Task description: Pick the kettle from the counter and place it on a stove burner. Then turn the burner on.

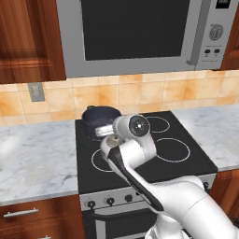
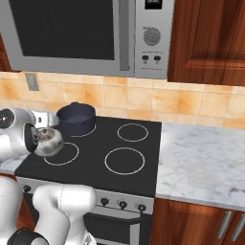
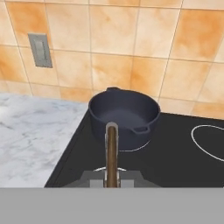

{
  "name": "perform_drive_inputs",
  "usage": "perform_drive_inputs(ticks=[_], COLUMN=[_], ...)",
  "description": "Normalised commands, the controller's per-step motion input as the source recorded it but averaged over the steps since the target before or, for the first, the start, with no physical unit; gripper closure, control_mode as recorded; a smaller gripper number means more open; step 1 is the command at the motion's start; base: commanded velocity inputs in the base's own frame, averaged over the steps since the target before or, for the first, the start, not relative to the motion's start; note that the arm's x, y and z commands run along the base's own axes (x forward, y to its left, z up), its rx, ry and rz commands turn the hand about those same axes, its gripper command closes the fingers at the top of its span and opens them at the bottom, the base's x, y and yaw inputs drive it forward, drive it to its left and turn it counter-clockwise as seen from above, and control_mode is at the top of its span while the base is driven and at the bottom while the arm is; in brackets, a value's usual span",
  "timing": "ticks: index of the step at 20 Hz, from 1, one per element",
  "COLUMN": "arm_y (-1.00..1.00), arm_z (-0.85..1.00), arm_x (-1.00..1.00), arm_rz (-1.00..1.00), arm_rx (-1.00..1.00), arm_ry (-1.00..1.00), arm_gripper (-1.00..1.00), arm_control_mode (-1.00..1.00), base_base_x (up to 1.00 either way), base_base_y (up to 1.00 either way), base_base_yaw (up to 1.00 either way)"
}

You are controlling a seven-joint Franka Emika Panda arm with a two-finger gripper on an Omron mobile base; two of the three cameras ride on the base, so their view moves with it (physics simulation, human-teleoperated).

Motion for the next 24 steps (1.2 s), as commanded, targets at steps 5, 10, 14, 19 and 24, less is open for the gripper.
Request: perform_drive_inputs(ticks=[5, 10, 14, 19, 24], arm_y=[-0.18, -0.10, 0.00, 0.00, 0.02], arm_z=[-0.20, -0.18, -0.13, -0.07, -0.01], arm_x=[0.06, 0.05, 0.09, 0.22, 0.29], arm_rz=[0.00, 0.00, 0.00, 0.00, -0.02], arm_rx=[0.00, 0.00, 0.00, 0.00, 0.00], arm_ry=[0.00, 0.00, 0.00, 0.00, 0.00], arm_gripper=[1.00, 1.00, 1.00, 1.00, 1.00], arm_control_mode=[-1.00, -1.00, -1.00, -1.00, -1.00], base_base_x=[0.00, 0.00, 0.00, 0.00, 0.00], base_base_y=[0.00, 0.00, 0.00, 0.00, 0.00], base_base_yaw=[0.00, 0.00, 0.00, 0.00, 0.00])
